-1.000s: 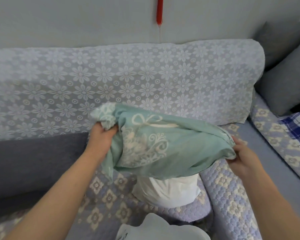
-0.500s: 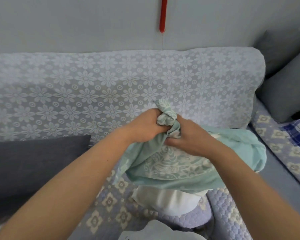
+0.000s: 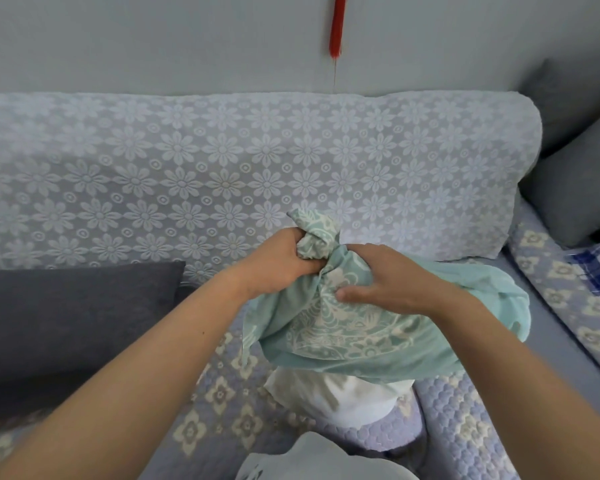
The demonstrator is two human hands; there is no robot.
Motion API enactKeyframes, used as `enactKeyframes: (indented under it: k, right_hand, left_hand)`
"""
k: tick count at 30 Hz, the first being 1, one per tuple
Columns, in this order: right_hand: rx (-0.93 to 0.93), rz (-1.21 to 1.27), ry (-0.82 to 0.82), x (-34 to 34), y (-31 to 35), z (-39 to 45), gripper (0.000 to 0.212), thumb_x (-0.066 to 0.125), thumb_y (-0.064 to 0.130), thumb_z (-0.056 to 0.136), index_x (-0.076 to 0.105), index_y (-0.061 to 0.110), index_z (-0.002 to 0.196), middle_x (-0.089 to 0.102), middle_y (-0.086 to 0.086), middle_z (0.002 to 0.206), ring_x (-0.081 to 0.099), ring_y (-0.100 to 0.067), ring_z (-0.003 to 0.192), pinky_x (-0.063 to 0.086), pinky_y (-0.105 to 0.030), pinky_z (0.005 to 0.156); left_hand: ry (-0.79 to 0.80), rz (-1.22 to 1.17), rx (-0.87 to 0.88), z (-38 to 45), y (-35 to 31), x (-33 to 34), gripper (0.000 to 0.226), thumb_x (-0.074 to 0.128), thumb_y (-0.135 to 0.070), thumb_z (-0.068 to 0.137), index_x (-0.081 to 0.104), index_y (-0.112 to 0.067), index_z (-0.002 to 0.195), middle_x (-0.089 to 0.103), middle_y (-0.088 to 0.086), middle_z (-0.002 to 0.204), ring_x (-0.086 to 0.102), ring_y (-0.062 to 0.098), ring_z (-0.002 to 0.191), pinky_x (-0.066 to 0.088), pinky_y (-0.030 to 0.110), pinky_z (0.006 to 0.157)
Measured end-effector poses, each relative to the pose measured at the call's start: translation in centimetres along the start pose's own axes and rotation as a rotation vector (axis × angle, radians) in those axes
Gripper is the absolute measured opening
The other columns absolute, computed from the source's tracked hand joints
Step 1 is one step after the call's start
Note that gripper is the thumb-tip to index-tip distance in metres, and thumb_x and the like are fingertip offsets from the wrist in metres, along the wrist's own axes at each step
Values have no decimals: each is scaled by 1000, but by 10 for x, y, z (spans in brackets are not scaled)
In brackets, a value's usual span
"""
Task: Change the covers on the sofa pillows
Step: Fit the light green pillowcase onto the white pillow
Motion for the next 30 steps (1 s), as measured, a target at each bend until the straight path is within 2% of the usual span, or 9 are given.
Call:
enactKeyframes:
  k: [2, 6, 9, 12, 15, 19, 22, 26, 30]
  right_hand:
    - [13, -121, -39, 9, -2, 7, 51, 66, 71, 78, 59, 37, 115, 66, 16, 106, 61, -8, 97, 48, -32, 85]
    - [45, -100, -186, 6, -3, 8, 9, 64, 27, 89, 58, 27, 83, 67, 4, 83, 61, -22, 79, 46, -38, 69]
    - [162, 35, -285, -11, -17, 4, 10, 63, 20, 90, 62, 20, 80, 66, 0, 81, 59, -24, 78, 44, -38, 70]
    - [241, 116, -287, -25, -32, 0, 16, 61, 23, 94, 63, 17, 80, 66, 1, 80, 59, -22, 77, 42, -34, 66]
    - [279, 132, -269, -30, -42, -2, 16, 61, 26, 96, 66, 17, 83, 68, 0, 84, 60, -20, 81, 43, -31, 68]
    - [311, 170, -285, -31, -46, -4, 18, 60, 28, 97, 68, 15, 86, 70, -3, 88, 62, -24, 86, 47, -39, 75]
    - [320, 178, -280, -32, -43, -3, 18, 60, 30, 97, 68, 16, 88, 70, -3, 90, 63, -24, 87, 48, -41, 78]
    - [325, 177, -272, -33, -43, -2, 20, 62, 33, 96, 69, 17, 87, 71, -6, 88, 63, -27, 86, 48, -42, 76]
    - [330, 173, -275, -28, -41, 1, 19, 62, 35, 96, 69, 18, 89, 71, -3, 89, 63, -25, 86, 49, -42, 79]
  left_hand:
    - [-30, 32, -9, -2, 3, 1, 32, 78, -28, 87, 69, -23, 117, 74, -14, 106, 68, -1, 99, 52, 29, 95]
    - [-51, -85, -2, -5, 8, 0, 52, 82, -28, 83, 58, -27, 129, 70, -16, 115, 66, -3, 104, 52, 21, 93]
    - [32, 83, -115, -14, 50, 1, 79, 85, -33, 78, 40, -37, 143, 57, -23, 128, 57, -4, 113, 46, 18, 94]
    - [86, 289, -236, -22, 115, 0, 23, 71, -25, 92, 67, -16, 112, 72, -3, 104, 67, 14, 95, 51, 32, 82]
    - [-194, 178, -280, -22, 142, -28, 18, 60, -14, 99, 68, -10, 84, 68, 13, 79, 58, 18, 73, 42, 32, 70]
    - [-605, 173, -160, -12, 112, -81, 14, 60, -23, 99, 71, -19, 91, 65, 6, 88, 60, 23, 81, 47, 35, 76]
    - [-733, 238, -29, -3, 75, -103, 14, 65, -24, 97, 77, -20, 103, 54, 6, 95, 54, 17, 83, 39, 26, 77]
    - [-726, 333, -44, 6, 56, -109, 17, 62, -28, 97, 79, -26, 101, 63, -1, 81, 58, 17, 77, 38, 27, 69]
    - [-507, 60, -374, 6, 72, -83, 19, 57, -26, 97, 58, -24, 116, 71, 5, 86, 68, 23, 69, 58, 36, 70]
Point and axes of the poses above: each hand's wrist, its own z-axis towards the middle knuckle, its own x-axis out of the palm, y = z × x, the point moved 4 cm from there along z, towards the middle knuckle
